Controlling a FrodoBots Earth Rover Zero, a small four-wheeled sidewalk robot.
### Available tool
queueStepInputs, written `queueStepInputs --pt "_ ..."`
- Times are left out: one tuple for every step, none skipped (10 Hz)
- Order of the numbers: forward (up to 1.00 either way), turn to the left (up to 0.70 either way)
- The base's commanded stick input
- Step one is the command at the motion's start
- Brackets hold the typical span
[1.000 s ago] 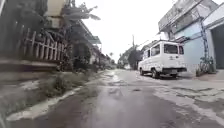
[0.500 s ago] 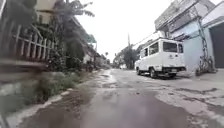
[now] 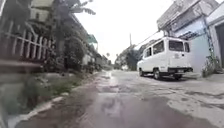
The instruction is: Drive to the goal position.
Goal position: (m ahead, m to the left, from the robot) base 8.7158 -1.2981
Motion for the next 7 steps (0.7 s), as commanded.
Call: queueStepInputs --pt "0.85 0.0" --pt "0.85 0.0" --pt "0.85 -0.09" --pt "0.85 -0.23" --pt "0.85 -0.34" --pt "0.85 -0.25" --pt "0.85 -0.06"
